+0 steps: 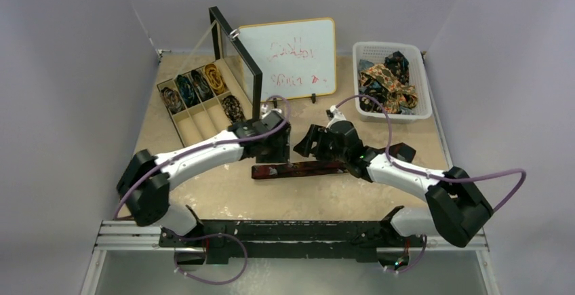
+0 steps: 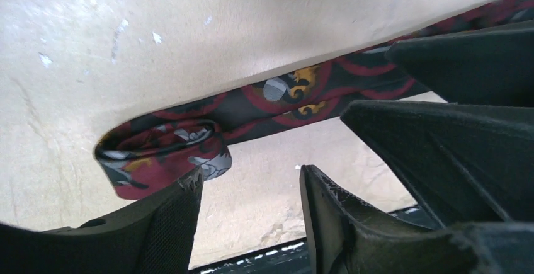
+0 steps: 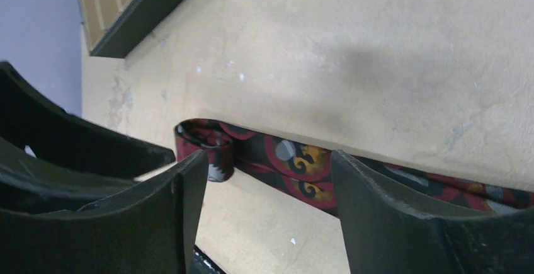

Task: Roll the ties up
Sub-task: Roll the tie at the center of the board.

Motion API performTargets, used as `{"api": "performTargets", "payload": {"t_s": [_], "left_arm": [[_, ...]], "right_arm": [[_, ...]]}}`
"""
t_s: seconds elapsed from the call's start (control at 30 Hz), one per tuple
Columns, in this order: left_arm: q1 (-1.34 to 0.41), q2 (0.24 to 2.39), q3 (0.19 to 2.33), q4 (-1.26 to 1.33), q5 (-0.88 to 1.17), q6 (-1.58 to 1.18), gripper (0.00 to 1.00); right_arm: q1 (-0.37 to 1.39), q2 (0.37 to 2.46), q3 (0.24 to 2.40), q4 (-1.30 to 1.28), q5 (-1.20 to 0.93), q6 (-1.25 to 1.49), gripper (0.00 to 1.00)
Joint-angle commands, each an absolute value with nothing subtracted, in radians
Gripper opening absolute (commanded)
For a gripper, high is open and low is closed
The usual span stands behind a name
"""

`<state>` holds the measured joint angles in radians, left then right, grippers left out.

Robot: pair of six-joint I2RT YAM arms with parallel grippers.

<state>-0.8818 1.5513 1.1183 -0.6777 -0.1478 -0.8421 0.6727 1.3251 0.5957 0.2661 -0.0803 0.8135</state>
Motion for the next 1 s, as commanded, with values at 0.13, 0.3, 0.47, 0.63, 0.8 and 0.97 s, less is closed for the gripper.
{"api": "performTargets", "payload": {"t_s": [0.13, 0.3, 0.47, 0.63, 0.8, 0.97], "left_arm": [[-0.696, 1.209, 0.933, -0.560, -0.005, -0.790, 0.61], [-0.554, 1.111, 0.814, -0.517, 0.129, -0.763, 0.64], [-0.338, 1.047, 0.697, -0.450, 0.325, -0.768, 0.64], [-0.272, 1.035, 0.607, -0.320, 0.463, -0.868, 0.73], [-0.252, 1.008, 0.567, -0.366, 0.439, -0.855, 0.73], [-0.208, 0.912, 0.520, -0.427, 0.384, -0.879, 0.75]], "right_arm": [[0.664, 1.189, 0.562, 0.556, -0.194, 0.541, 0.81], [0.666, 1.167, 0.538, 0.722, -0.288, 0.383, 0.83], [0.675, 1.239, 0.621, 0.596, -0.327, 0.156, 0.83], [0.727, 1.346, 0.729, 0.405, -0.146, -0.080, 0.81], [0.792, 1.360, 0.788, 0.349, -0.310, -0.211, 0.82], [0.869, 1.445, 0.859, 0.214, -0.369, -0.367, 0.84]]}}
